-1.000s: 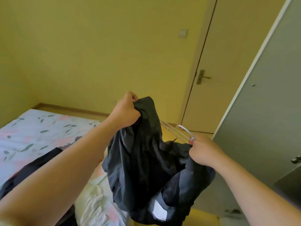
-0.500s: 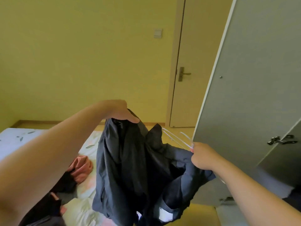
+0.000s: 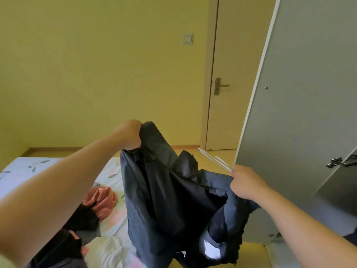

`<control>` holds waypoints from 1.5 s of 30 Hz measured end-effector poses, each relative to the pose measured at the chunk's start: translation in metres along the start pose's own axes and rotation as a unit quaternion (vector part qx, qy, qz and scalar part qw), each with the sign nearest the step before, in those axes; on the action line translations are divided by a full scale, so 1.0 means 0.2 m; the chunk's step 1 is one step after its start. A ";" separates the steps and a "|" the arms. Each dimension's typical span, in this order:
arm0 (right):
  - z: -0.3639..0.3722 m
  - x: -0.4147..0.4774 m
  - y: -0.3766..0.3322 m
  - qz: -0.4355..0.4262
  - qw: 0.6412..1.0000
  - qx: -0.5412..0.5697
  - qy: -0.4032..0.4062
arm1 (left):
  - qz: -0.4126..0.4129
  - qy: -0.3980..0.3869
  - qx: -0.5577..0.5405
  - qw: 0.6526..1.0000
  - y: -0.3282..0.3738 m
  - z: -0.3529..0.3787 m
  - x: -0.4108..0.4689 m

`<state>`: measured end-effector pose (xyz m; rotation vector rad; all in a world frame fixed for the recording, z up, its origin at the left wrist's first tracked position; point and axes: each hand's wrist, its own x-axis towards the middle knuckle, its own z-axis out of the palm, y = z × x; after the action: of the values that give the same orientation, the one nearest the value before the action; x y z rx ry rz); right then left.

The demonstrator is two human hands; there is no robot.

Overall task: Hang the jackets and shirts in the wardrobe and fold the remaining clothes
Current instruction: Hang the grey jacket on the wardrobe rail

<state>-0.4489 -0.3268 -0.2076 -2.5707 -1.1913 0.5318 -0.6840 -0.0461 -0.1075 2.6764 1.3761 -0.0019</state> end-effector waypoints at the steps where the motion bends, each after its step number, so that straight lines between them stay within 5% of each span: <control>1: 0.01 0.00 -0.01 -0.004 1.000 0.014 0.011 | 0.002 0.007 0.057 0.998 -0.02 0.04 0.00; 8: 0.05 -0.03 -0.08 -0.072 0.991 0.091 0.073 | -0.076 0.059 0.042 0.994 -0.13 0.28 0.04; 11: 0.07 -0.07 -0.10 -0.113 0.975 0.165 0.092 | -0.116 0.009 -0.011 0.993 -0.15 0.30 0.05; 15: 0.10 -0.10 -0.11 -0.153 0.962 0.215 0.063 | -0.182 -0.047 -0.190 0.963 -0.18 0.34 0.08; 19: 0.09 -0.12 -0.13 -0.182 0.974 0.136 -0.009 | -0.198 -0.033 -0.346 0.917 -0.18 0.37 0.08; 23: 0.09 -0.12 -0.19 -0.125 0.989 0.050 -0.069 | -0.139 -0.032 -0.335 0.932 -0.06 0.34 0.05; 29: 0.13 -0.09 -0.26 -0.061 0.998 -0.010 -0.020 | -0.028 -0.048 -0.269 0.962 0.17 0.30 -0.12; 38: 0.12 -0.06 -0.29 -0.042 0.999 0.032 0.002 | 0.190 0.006 -0.308 0.932 0.47 0.54 -0.44; 42: 0.15 -0.06 -0.27 -0.028 0.998 0.046 0.027 | 0.271 0.162 -0.082 0.945 0.49 0.64 -0.46; 45: 0.16 -0.07 -0.27 -0.031 0.998 0.037 0.034 | 0.312 0.110 -0.109 0.937 0.49 0.66 -0.42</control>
<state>-0.5080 -0.3019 -0.2124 -2.4616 -1.2015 0.4616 -0.6453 -0.1864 -0.2211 2.8433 0.4662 0.4923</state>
